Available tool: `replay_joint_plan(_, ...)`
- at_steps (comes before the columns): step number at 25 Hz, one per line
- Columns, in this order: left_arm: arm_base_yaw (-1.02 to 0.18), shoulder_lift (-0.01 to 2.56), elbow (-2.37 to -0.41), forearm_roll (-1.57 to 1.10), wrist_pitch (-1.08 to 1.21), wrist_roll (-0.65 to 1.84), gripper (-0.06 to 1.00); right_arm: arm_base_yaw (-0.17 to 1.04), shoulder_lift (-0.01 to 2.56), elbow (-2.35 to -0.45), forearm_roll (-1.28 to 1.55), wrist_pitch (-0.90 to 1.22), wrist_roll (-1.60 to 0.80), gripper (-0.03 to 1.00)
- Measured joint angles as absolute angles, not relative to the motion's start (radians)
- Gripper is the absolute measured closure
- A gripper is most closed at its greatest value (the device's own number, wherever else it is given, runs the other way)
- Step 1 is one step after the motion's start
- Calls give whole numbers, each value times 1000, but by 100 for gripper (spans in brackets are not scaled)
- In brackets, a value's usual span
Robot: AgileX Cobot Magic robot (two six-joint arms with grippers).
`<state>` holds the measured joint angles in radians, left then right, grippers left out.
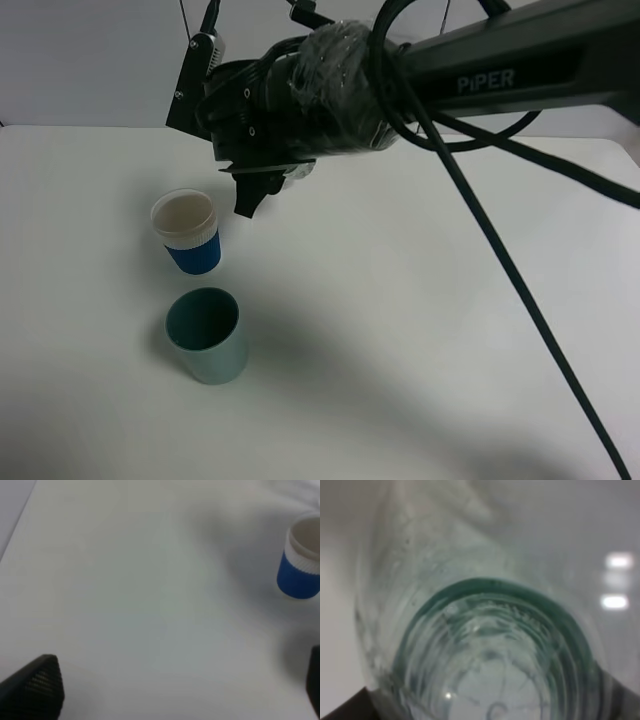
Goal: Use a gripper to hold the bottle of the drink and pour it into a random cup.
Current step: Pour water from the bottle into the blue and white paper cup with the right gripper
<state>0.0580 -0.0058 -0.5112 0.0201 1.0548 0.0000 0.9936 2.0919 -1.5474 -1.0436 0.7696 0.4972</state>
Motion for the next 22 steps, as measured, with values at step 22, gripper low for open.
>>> replay_joint_plan(22,58,-6,-511,20,1055,0,-4,1026,2107,-1590,-1071,842,417,40)
